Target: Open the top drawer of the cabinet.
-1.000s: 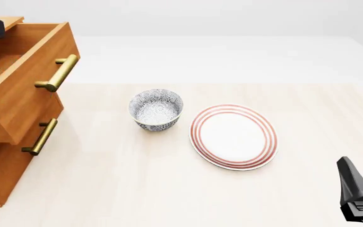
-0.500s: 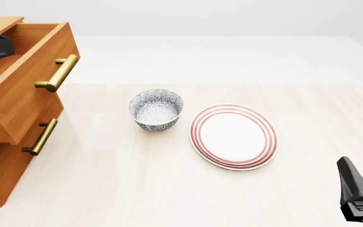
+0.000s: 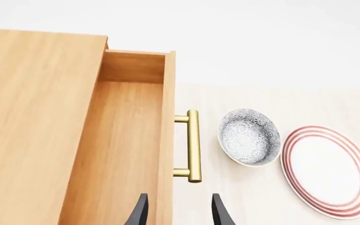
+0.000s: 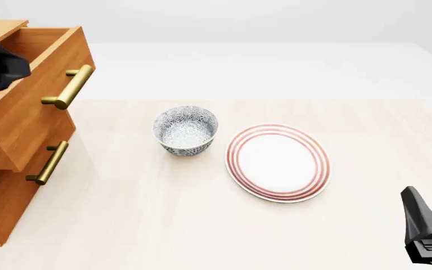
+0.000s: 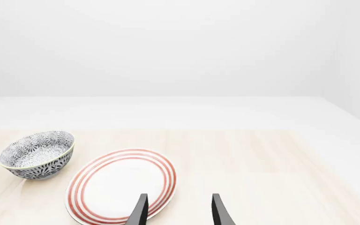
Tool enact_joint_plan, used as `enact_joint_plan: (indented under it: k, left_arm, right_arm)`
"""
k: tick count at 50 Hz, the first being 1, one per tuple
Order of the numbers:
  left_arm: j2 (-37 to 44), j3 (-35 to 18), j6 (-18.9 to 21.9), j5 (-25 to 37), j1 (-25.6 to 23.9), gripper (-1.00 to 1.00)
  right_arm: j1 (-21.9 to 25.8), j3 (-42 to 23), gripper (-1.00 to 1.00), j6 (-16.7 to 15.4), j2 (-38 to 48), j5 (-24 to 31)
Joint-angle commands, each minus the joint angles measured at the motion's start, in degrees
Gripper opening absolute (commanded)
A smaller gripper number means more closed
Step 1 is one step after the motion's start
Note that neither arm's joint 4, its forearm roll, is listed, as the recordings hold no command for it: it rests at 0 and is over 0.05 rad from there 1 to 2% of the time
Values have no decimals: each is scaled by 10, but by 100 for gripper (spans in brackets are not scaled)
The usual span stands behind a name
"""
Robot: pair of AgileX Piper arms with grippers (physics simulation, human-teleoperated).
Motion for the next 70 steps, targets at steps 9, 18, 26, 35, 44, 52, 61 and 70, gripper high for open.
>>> enact_joint_plan:
  k: [9, 18, 26, 35, 44, 52, 61, 70]
  left_arm:
    - [22, 21, -7, -33, -2, 100]
    - [33, 40, -13, -54, -3, 100]
    - [40, 51, -15, -67, -4, 100]
    - [44, 62, -20, -78, 0, 100]
    - [48, 66, -19, -84, 1, 100]
    - [57, 71, -21, -93, -3, 100]
    - [60, 73, -21, -95, -5, 100]
    - [65, 68, -21, -89, -28, 100]
  right_arm:
    - [0, 0, 100, 0, 0, 0]
    - [0, 0, 100, 0, 0, 0]
    - [0, 0, 100, 0, 0, 0]
    - [0, 0, 100, 0, 0, 0]
    - [0, 0, 100, 0, 0, 0]
    - [0, 0, 100, 0, 0, 0]
    - [0, 0, 100, 0, 0, 0]
    - [0, 0, 100, 0, 0, 0]
